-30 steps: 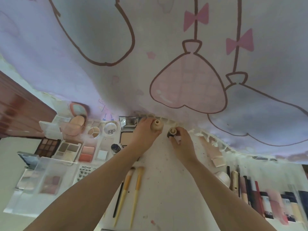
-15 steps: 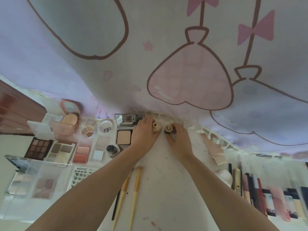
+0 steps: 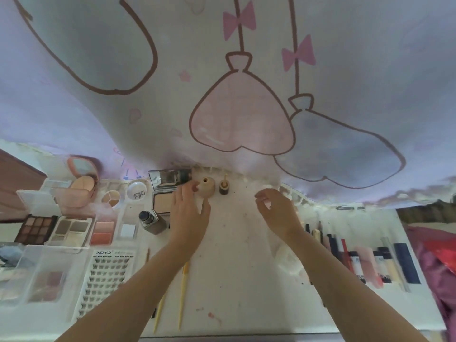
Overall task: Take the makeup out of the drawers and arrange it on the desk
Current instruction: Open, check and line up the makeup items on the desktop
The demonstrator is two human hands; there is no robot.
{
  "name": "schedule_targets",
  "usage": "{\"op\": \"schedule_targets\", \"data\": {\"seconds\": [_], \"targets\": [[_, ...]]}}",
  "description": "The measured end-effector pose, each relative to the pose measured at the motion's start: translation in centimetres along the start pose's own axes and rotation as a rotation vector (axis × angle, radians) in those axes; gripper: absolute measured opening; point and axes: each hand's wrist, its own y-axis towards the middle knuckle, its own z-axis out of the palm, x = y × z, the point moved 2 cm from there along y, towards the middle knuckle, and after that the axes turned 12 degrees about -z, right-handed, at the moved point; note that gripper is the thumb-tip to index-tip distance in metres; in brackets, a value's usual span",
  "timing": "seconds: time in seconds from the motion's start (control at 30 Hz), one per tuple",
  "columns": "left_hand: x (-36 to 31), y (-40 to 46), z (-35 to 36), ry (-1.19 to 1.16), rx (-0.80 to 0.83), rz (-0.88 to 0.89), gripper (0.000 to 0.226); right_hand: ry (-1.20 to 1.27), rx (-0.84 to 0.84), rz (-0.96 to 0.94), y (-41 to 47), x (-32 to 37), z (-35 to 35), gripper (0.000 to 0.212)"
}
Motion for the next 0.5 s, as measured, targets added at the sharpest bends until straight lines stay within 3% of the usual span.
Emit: {"op": "schedule_targets", "data": {"seconds": [0.1, 0.17, 0.27, 0.4, 0.5], "targets": [[-2.1, -3.0, 3.5, 0.019, 0.201, 0.232, 0.028, -0.337, 0.065, 0.098, -2.2, -2.4, -3.3, 0.024], [-4.1, -3.6, 6.8, 0.102, 0.390, 0.397, 0.033, -0.587, 0.177, 0.153, -3.1, -3.7, -4.0, 0.040], [-6.9, -2.5, 11.2, 0.281, 0.585, 0.526, 0.047, -0.724, 0.246, 0.187, -3.2, -4.6, -3.3, 0.059], [-7.9, -0.7, 14.8, 0.577, 0.656, 0.721, 0.052, -0.745, 0.201, 0.164, -2.5, -5.0, -2.6, 0.052], [-7.4, -1.0, 15.5, 0.652, 0.577, 0.725, 0.051, -0.691, 0.179, 0.079, -2.8, -4.8, -3.4, 0.039]]}}
